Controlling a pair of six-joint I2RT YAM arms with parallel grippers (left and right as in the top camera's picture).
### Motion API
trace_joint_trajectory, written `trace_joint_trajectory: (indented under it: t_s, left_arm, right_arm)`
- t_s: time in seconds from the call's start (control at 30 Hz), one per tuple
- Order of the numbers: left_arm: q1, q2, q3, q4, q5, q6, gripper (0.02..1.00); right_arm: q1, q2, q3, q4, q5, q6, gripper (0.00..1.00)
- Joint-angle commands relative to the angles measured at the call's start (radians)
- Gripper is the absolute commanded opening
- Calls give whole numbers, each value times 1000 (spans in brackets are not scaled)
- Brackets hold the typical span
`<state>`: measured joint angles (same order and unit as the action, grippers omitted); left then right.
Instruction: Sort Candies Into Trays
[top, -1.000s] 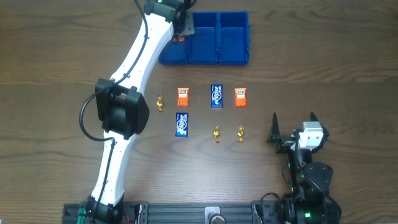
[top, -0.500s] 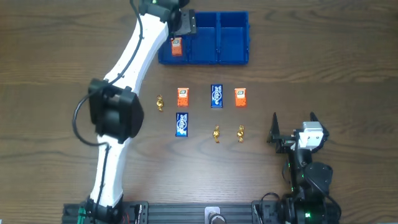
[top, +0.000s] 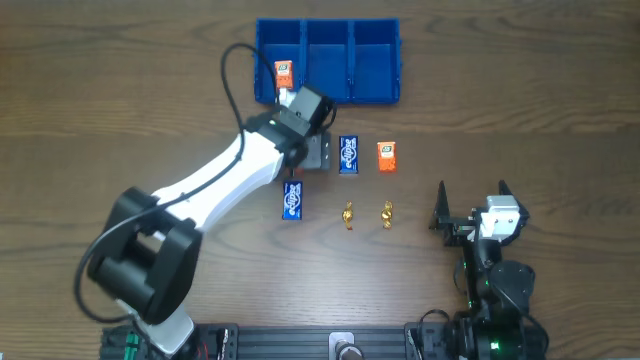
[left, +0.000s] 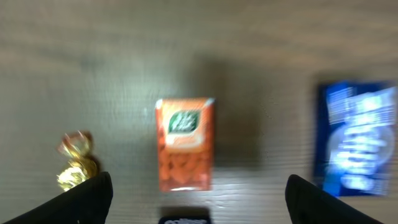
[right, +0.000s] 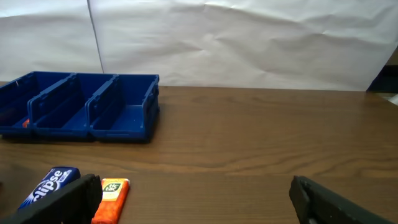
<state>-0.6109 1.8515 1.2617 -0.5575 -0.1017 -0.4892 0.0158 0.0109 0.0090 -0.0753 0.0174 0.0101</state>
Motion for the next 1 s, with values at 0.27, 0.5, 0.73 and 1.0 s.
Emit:
trace_joint_trajectory:
  t_s: [0.27,0.5,0.73,1.0]
  left_arm:
    - [6,107,-10,15,26,-77,840]
    - [30,132,-10,39,50,-79,792]
    - [35,161,-10,54,52,-72,483]
    - [37,74,-6,103,27,-76,336]
  right_arm:
    - [-7,-7,-1,-8,-5,-11,998]
    - [-7,-7,-1,-8,-5,-11,998]
    - [-7,-7,-1,-8,-5,-11,998]
    - [-7,-7,-1,-8,-5,-11,998]
